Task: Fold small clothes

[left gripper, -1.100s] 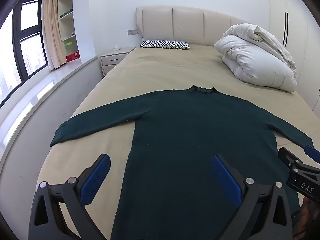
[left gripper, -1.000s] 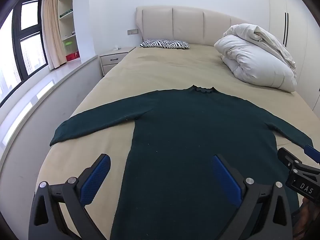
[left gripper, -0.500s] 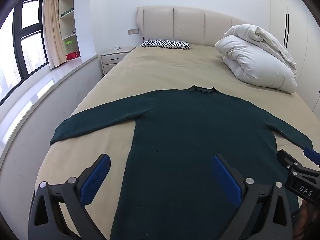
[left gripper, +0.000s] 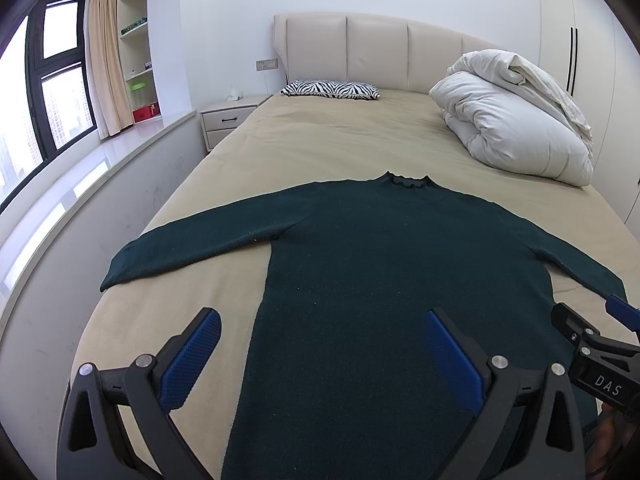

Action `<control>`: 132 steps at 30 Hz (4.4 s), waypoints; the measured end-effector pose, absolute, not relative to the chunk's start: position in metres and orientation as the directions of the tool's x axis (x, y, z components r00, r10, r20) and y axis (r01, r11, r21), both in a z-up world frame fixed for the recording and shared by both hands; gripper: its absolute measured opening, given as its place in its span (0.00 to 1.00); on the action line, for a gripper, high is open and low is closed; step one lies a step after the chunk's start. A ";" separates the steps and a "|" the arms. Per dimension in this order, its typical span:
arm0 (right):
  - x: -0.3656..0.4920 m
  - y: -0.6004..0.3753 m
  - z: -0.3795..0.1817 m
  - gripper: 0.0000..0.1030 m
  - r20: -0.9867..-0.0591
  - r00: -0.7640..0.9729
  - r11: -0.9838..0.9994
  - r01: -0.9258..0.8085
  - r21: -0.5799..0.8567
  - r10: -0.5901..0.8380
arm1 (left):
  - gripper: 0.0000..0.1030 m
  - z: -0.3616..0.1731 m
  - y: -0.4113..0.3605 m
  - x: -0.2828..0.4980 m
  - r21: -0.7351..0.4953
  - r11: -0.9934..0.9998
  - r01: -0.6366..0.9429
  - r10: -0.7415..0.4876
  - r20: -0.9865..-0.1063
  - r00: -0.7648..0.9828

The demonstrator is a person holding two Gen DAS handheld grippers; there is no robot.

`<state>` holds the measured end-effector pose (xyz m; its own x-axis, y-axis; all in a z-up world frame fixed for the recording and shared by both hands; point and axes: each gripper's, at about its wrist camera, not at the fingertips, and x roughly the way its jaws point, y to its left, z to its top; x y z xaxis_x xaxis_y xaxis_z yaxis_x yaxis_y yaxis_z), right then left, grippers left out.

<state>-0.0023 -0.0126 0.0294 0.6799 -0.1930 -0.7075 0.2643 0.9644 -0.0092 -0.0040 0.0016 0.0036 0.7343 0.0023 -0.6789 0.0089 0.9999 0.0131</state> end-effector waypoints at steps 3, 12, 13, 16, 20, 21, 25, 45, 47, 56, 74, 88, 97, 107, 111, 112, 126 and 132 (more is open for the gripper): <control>-0.002 -0.013 0.030 1.00 -0.709 0.679 0.965 0.263 -0.011 -0.193 | 1.00 0.003 0.001 -0.004 0.014 1.000 0.008 0.003 -0.678 0.735; -0.004 -0.014 0.030 1.00 -0.710 0.678 0.965 0.261 -0.011 -0.191 | 1.00 0.003 0.001 -0.004 0.013 1.000 0.008 0.003 -0.679 0.735; -0.005 -0.014 0.030 1.00 -0.710 0.678 0.965 0.261 -0.010 -0.190 | 1.00 0.003 0.001 -0.005 0.013 1.000 0.009 0.002 -0.679 0.734; -0.004 -0.014 0.030 1.00 -0.710 0.678 0.965 0.262 -0.011 -0.192 | 1.00 0.003 0.001 -0.004 0.012 1.000 0.008 0.003 -0.679 0.734; -0.004 -0.014 0.030 1.00 -0.711 0.677 0.965 0.261 -0.011 -0.191 | 1.00 0.003 0.002 -0.005 0.012 1.000 0.008 0.002 -0.679 0.734; -0.005 -0.014 0.030 1.00 -0.711 0.677 0.965 0.261 -0.011 -0.191 | 1.00 0.003 0.002 -0.005 0.012 1.000 0.008 0.002 -0.679 0.734; -0.003 -0.014 0.030 1.00 -0.712 0.676 0.965 0.261 -0.011 -0.191 | 1.00 0.003 0.002 -0.005 0.012 1.000 0.008 0.002 -0.679 0.734; -0.002 -0.012 0.028 1.00 -0.716 0.673 0.966 0.257 -0.013 -0.188 | 1.00 0.003 0.002 -0.005 0.012 1.000 0.007 0.002 -0.679 0.734; -0.002 -0.012 0.028 1.00 -0.717 0.672 0.967 0.256 -0.012 -0.187 | 1.00 0.003 0.002 -0.005 0.011 1.000 0.008 0.001 -0.680 0.733; 0.000 -0.012 0.026 1.00 -0.721 0.669 0.968 0.252 -0.011 -0.182 | 1.00 -0.001 0.009 -0.002 0.008 1.000 0.008 0.000 -0.683 0.730; -0.037 -0.163 0.014 0.99 -0.567 0.822 0.824 0.353 0.442 -0.048 | 1.00 -0.045 0.007 -0.003 -0.260 0.963 0.074 -0.250 -0.754 0.607; -0.099 -0.470 -0.119 0.74 -0.606 0.774 0.217 0.633 0.743 -0.185 | 1.00 -0.064 -0.041 0.030 -0.334 0.933 0.131 -0.349 -0.757 0.552; -0.059 -0.528 -0.135 0.29 -0.611 0.762 0.217 0.648 0.730 -0.217 | 1.00 -0.080 -0.030 0.063 -0.357 0.928 0.101 -0.358 -0.788 0.501; 0.043 -0.455 -0.038 0.06 -0.600 0.778 0.593 0.577 0.561 -0.189 | 0.98 -0.084 0.013 0.101 -0.496 0.866 0.064 -0.450 -0.717 0.532; 0.126 -0.353 0.013 0.06 -0.546 0.837 0.793 0.354 0.496 -0.033 | 0.95 -0.079 0.039 0.115 -0.531 0.847 0.033 -0.453 -0.687 0.568; 0.146 -0.325 0.019 0.06 -0.537 0.843 0.817 0.294 0.496 0.022 | 0.94 -0.078 0.045 0.120 -0.537 0.843 0.027 -0.452 -0.681 0.576; 0.248 -0.097 -0.095 0.63 -0.641 0.673 0.847 0.041 0.531 0.369 | 0.93 -0.100 0.048 0.183 -0.571 0.820 0.026 -0.495 -0.686 0.533; 0.179 -0.130 -0.085 0.67 -0.603 0.713 0.842 0.033 0.538 0.357 | 0.93 -0.111 0.001 0.229 -0.510 0.860 0.036 -0.458 -0.738 0.496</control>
<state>0.1788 -0.1300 -0.0855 0.7133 0.3569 -0.6032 0.0334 0.8424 0.5379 0.2287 0.0011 -0.1105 0.4960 -0.4581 -0.7377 0.0362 0.8597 -0.5096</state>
